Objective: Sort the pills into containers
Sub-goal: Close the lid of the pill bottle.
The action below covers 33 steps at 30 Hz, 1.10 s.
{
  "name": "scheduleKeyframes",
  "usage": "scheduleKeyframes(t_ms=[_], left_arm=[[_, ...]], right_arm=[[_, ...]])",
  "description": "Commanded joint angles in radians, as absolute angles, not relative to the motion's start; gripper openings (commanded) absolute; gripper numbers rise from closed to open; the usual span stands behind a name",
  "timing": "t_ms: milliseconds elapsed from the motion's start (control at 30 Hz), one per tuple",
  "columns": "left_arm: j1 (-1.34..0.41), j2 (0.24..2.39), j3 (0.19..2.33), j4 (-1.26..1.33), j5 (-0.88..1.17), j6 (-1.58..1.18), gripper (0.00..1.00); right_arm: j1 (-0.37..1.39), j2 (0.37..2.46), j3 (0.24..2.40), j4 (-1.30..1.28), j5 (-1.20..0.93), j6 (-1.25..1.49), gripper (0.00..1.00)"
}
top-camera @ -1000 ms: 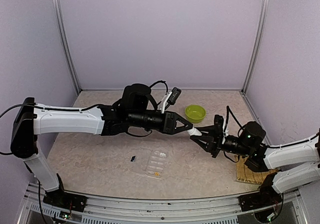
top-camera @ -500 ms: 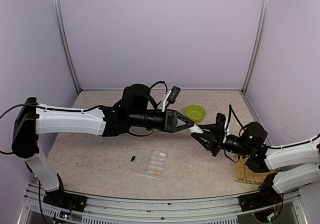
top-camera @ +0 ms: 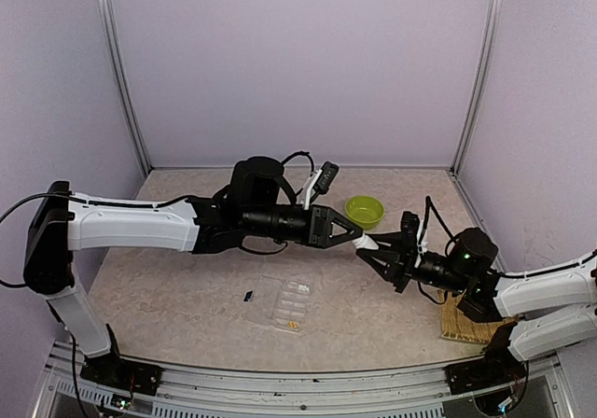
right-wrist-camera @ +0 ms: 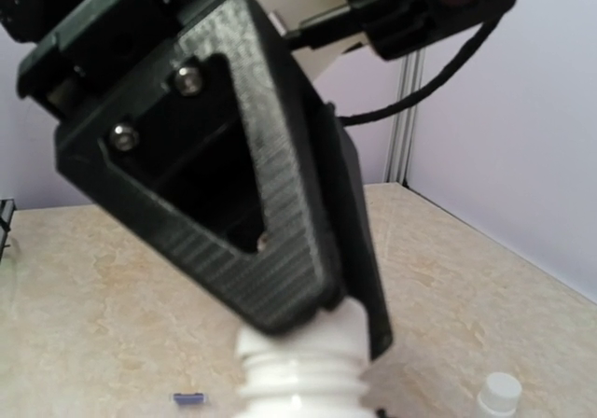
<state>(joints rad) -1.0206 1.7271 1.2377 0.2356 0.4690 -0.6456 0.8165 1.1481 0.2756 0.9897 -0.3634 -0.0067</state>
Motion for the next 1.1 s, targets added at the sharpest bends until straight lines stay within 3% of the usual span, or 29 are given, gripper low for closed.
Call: scheduleKeyframes(t_ms=[0, 267, 633, 800, 1067], left_arm=[[-1.043, 1.775, 1.269, 0.170, 0.561, -0.606, 0.21], [-1.036, 1.815, 1.288, 0.178, 0.651, -0.669, 0.20], [-1.052, 1.849, 1.272, 0.236, 0.617, -0.869, 0.21], [-1.072, 1.846, 1.315, 0.162, 0.582, -0.798, 0.21], [-1.074, 1.820, 1.276, 0.248, 0.648, -0.675, 0.20]], right_arm=[[0.843, 1.121, 0.294, 1.035, -0.401, -0.016, 0.14], [0.860, 1.088, 0.301, 0.963, -0.321, -0.067, 0.14], [0.926, 1.073, 0.335, 0.891, -0.129, -0.175, 0.14], [0.941, 1.078, 0.345, 0.880, -0.097, -0.182, 0.14], [0.941, 1.024, 0.356, 0.860, -0.183, -0.087, 0.14]])
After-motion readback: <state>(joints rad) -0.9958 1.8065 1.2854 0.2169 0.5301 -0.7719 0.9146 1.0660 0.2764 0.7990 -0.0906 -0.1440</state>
